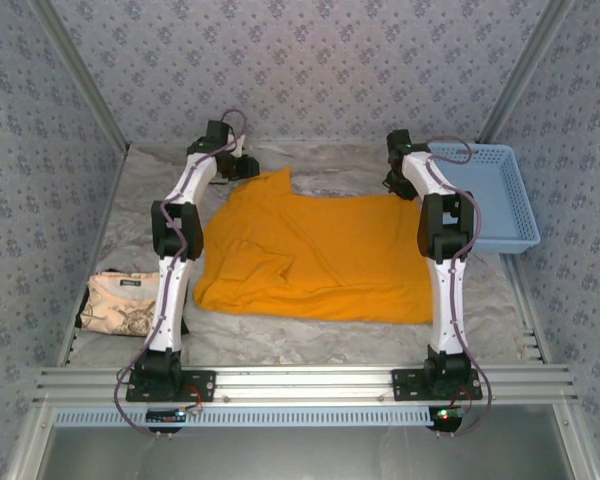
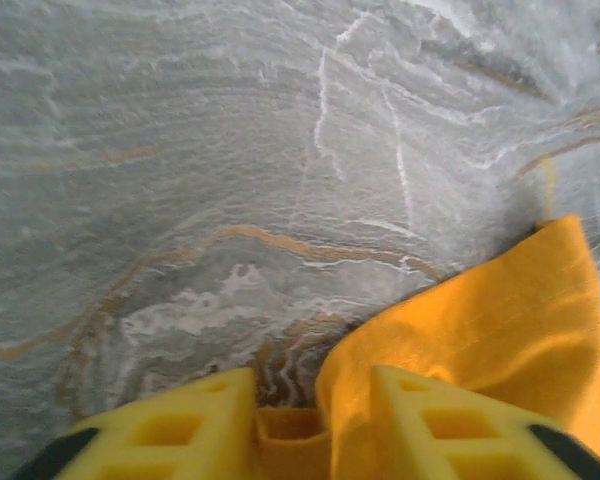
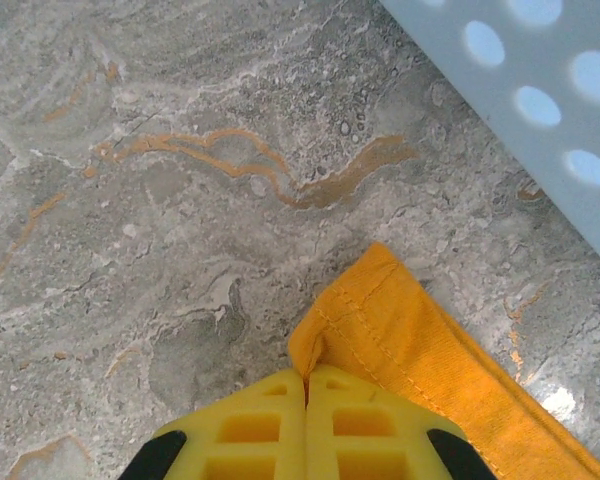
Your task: Fold the inside-out t-shirt
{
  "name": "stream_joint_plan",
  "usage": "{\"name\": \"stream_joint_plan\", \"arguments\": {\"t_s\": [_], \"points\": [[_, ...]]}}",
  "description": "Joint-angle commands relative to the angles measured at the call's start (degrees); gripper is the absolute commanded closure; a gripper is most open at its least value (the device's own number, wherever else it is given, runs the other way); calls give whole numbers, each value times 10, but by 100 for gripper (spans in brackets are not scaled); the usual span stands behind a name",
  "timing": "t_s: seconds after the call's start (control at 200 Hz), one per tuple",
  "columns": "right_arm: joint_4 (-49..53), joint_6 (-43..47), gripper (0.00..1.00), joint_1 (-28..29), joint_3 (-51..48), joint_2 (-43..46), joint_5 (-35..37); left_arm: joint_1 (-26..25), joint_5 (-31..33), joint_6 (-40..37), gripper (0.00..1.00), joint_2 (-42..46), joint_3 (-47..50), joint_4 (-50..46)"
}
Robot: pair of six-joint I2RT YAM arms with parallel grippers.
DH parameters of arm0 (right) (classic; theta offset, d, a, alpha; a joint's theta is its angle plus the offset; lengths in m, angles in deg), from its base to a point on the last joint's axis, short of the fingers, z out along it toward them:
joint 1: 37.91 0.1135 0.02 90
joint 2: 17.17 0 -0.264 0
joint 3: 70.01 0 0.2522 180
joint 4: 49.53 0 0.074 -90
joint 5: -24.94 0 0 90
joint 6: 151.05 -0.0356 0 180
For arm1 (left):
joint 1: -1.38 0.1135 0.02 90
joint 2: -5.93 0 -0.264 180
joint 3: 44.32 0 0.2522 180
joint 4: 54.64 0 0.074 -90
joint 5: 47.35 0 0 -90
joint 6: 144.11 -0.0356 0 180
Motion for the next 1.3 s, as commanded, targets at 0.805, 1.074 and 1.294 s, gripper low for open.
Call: {"name": "stream_joint_plan", "arguments": {"t_s": [0.805, 1.074, 1.294], "points": [[-221, 11, 100, -3, -239, 228, -42, -27, 10, -237, 100, 474, 646, 492], [-241, -5, 100, 18, -399, 345, -19, -83, -25, -357, 100, 604, 778, 408], [-241, -29, 100, 53, -534, 431, 7, -172, 54, -348, 100, 705, 897, 333]]}}
